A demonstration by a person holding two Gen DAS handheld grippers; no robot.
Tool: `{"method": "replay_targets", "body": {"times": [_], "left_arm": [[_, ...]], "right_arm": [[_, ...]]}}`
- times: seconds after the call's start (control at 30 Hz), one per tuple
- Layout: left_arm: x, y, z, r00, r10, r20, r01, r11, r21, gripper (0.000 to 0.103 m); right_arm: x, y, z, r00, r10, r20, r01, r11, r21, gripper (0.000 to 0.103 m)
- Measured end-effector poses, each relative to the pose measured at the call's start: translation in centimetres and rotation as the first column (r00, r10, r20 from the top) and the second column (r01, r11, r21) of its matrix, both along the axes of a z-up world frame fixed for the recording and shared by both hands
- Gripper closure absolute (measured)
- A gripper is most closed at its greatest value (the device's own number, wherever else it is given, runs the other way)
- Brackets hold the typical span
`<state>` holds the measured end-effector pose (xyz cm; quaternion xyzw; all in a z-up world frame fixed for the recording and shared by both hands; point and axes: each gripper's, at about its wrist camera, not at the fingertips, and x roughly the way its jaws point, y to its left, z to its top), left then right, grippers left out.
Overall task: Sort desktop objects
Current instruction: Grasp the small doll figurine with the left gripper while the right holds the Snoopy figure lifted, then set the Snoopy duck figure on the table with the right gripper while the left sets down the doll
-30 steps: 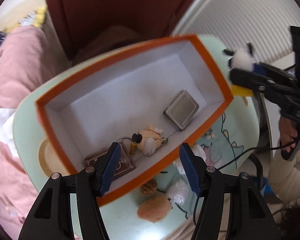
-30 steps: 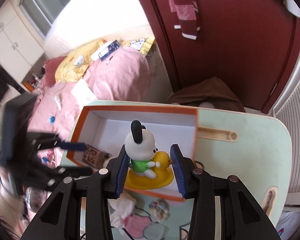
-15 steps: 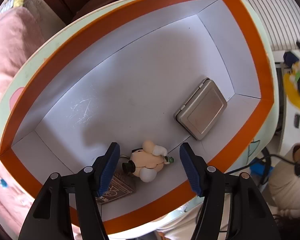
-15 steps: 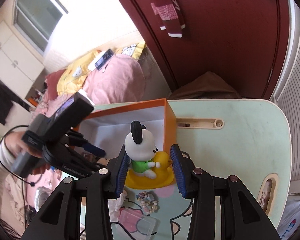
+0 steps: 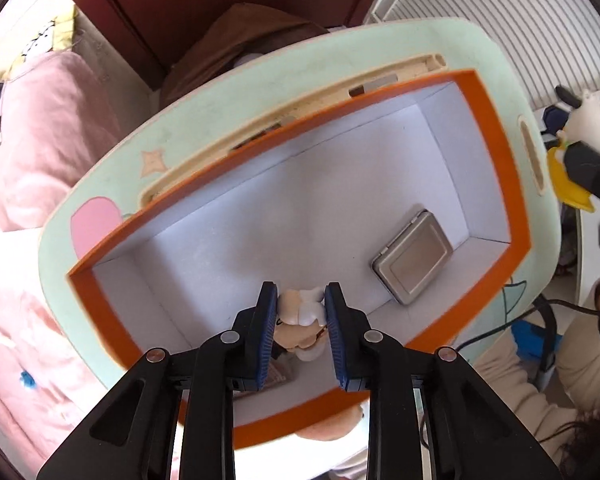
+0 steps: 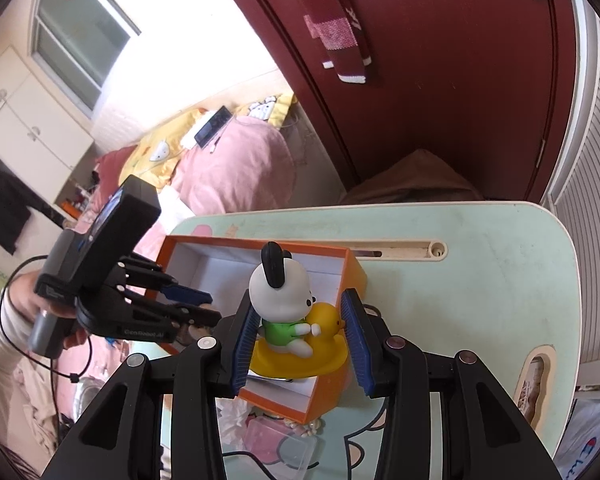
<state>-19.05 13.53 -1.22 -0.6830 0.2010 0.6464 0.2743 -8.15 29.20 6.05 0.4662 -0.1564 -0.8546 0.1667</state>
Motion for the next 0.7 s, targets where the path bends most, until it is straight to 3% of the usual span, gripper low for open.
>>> {"method": "replay_targets", "body": {"times": [0.13,0.33,0.47,0.7], "left_arm": [[-0.2,-0.6,2.7,0.996,0.026,-0.080,-0.021,0.997,0.069,0.077],[-0.6,-1.6,6.3,0.992,0.063,-0.110,-0.045,0.986,0.157,0.077],[1.5,-4.6,9.4,0.990,0.068,-0.122,-0.041,0.976,0.216,0.077],[7.3,-6.2,10.8,0.990,0.088,-0.115,-0.046,0.944,0.328,0.077]], "right_arm": [[0.1,-0.2,0.2,1.000,0.000,-0.004,0.000,1.000,-0.002,0.063],[0.1,-0.6,0.2,1.000,0.004,-0.002,-0.004,1.000,0.003,0.063],[0.8,-1.0,0.6,1.000,0.013,-0.011,-0.013,1.000,0.008,0.063],[3.6,-2.2,1.3,0.998,0.057,-0.023,-0.057,0.998,0.006,0.063]]}}
